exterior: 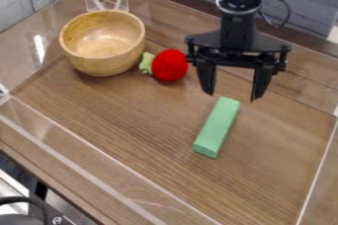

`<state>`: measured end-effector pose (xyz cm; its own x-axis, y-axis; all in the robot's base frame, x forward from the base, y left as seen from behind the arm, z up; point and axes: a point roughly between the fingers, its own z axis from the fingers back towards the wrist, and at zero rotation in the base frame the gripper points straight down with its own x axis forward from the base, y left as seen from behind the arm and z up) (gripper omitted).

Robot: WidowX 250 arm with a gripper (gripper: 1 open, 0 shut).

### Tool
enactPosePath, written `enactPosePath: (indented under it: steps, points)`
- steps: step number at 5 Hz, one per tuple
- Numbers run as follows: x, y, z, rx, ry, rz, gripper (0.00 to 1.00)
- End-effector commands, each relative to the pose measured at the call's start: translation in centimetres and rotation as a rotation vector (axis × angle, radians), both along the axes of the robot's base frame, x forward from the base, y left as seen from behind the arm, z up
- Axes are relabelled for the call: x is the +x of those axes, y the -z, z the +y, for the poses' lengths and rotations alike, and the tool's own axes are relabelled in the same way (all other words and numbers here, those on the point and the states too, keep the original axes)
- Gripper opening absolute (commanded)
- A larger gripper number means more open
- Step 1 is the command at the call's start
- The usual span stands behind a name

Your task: Move the red object to the left side of the table

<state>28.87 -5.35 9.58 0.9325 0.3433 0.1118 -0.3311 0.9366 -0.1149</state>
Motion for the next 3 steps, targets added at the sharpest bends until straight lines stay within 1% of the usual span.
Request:
enactPosePath:
  steps: [1, 2, 3]
  points:
    - [1.4, -0.8, 1.3, 0.01, 0.07, -0.042, 1.0]
    - [1.4, 0.0, 2.2, 0.024, 0.177, -0.031, 1.0]
    - [1.1, 1.1, 2.5, 0.034, 0.233, -0.01, 1.0]
